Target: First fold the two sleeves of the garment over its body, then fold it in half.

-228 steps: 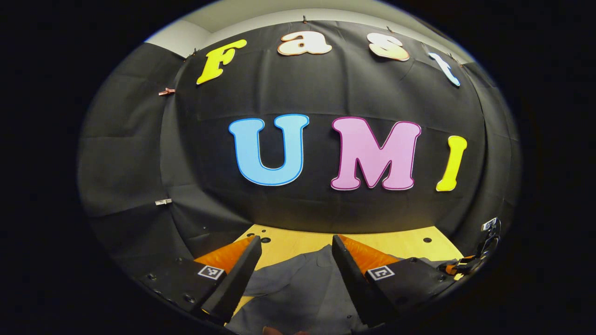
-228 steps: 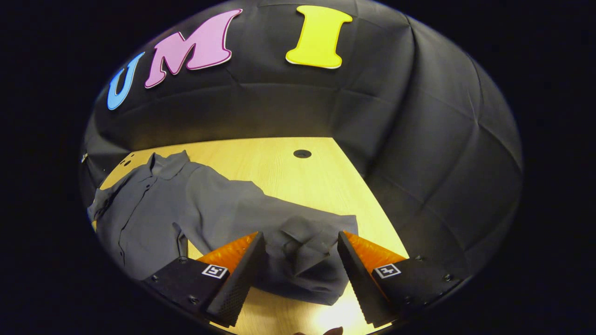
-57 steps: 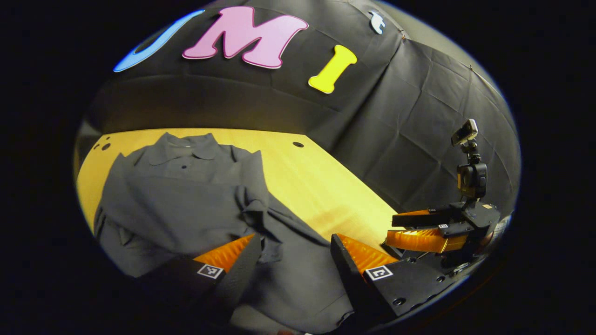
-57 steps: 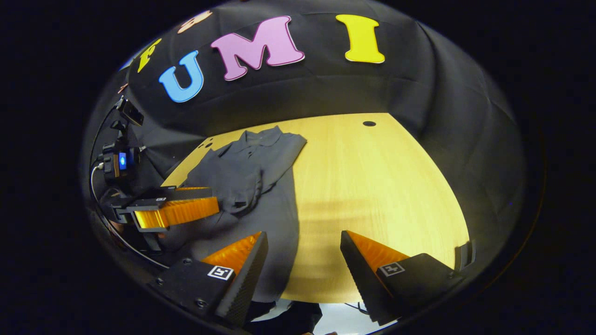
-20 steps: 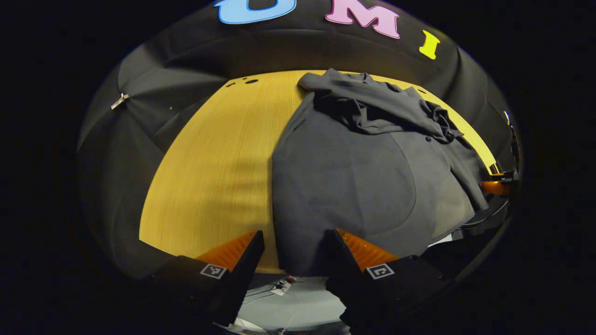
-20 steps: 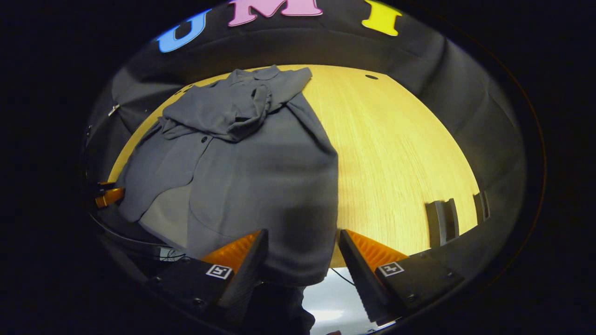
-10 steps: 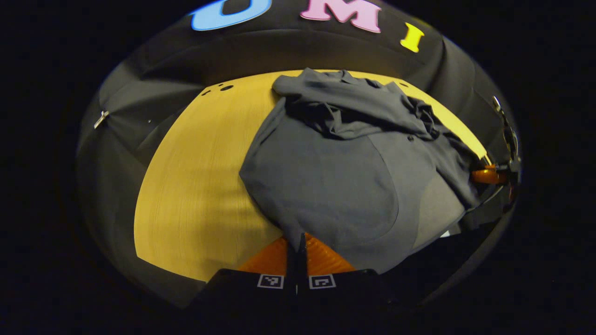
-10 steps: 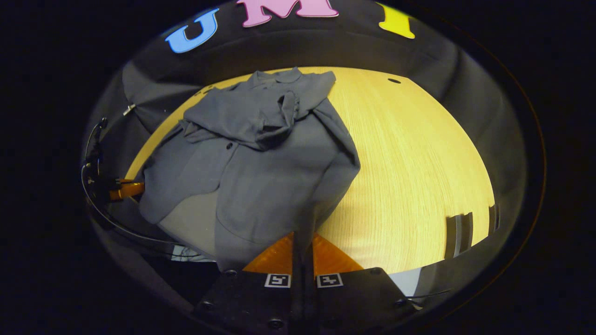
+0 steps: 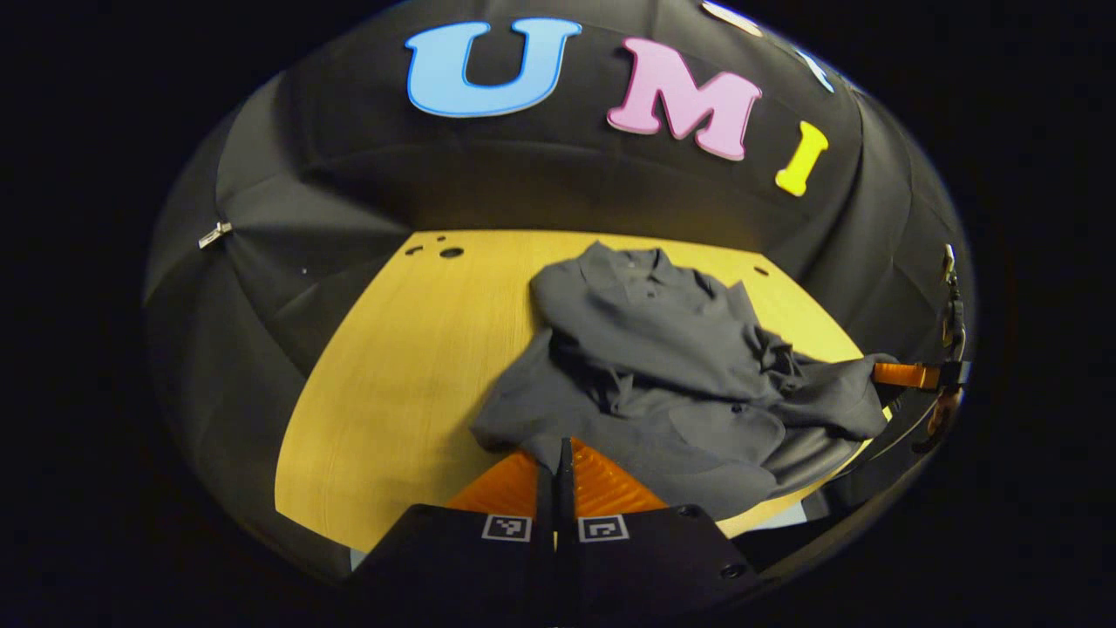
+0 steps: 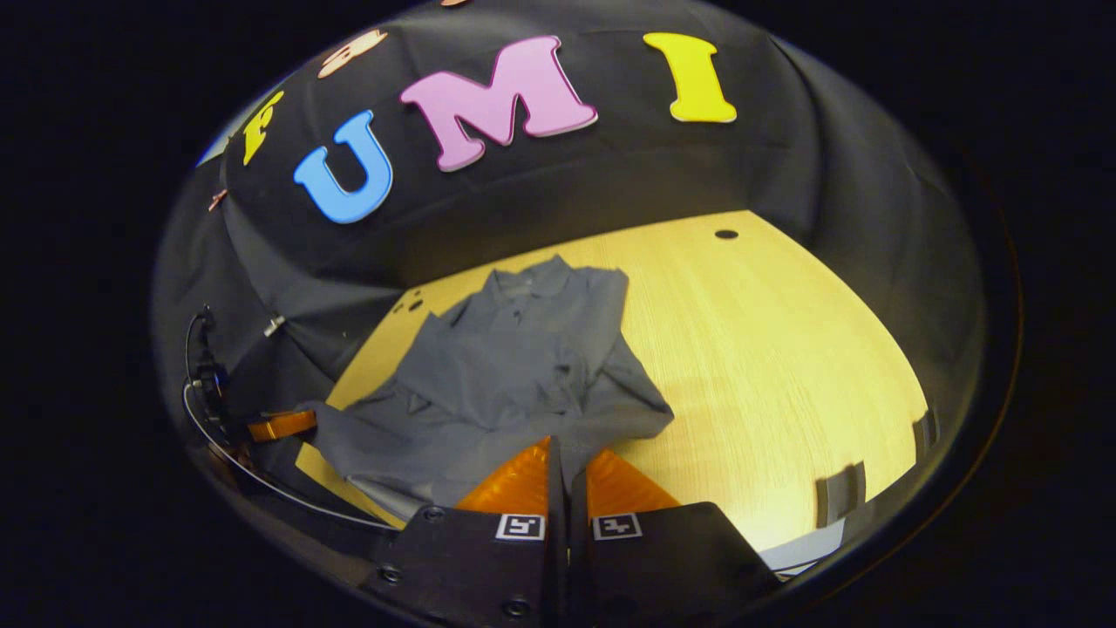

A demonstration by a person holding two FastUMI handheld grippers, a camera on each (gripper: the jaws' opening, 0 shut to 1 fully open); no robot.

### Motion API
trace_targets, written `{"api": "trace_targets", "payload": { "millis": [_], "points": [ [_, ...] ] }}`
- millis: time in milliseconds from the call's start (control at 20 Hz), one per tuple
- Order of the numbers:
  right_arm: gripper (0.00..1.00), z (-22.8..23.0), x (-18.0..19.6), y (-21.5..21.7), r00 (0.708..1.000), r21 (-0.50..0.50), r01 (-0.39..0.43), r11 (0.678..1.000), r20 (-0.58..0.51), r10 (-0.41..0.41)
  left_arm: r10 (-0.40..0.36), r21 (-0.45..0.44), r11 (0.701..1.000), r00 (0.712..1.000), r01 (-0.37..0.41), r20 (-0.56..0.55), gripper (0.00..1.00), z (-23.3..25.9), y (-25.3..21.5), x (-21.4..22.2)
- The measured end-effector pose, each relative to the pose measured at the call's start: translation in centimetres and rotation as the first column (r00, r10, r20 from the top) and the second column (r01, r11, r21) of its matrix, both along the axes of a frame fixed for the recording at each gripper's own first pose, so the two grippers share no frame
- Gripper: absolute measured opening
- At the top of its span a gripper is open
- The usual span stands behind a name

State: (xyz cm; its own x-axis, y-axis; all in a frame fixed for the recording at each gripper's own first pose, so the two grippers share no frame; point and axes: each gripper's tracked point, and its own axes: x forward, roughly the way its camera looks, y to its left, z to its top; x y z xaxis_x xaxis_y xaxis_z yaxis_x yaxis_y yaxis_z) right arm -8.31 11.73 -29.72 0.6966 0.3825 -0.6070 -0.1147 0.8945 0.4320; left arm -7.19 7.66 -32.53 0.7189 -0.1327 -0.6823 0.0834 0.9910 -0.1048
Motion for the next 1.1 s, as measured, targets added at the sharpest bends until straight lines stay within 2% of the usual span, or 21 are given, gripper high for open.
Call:
{"api": "trace_targets", "payload": {
  "millis": [250,550,900,1100],
  "points": [
    [0.05,3.7,5.8,0.3,0.993,0.001,-0.010,1.000,0.117,0.010,0.027,-0.030,0.999,0.995,-0.024,0.094,0.05,4.3,0.2,5.0],
    [0.05,5.4,12.3,-0.5,0.983,0.003,0.028,1.000,0.180,-0.028,0.068,-0.055,0.997,0.982,-0.060,0.176,0.05,7.4,0.7,12.4],
    [0.05,4.9,19.2,-1.1,0.976,-0.005,0.035,0.999,0.217,-0.033,0.085,-0.059,0.996,0.973,-0.074,0.213,0.05,7.7,1.3,19.4],
    [0.05,3.1,23.6,-0.8,0.978,-0.019,0.033,0.999,0.209,-0.029,0.099,-0.054,0.994,0.976,-0.090,0.193,0.05,5.6,0.9,24.2]
  ]
}}
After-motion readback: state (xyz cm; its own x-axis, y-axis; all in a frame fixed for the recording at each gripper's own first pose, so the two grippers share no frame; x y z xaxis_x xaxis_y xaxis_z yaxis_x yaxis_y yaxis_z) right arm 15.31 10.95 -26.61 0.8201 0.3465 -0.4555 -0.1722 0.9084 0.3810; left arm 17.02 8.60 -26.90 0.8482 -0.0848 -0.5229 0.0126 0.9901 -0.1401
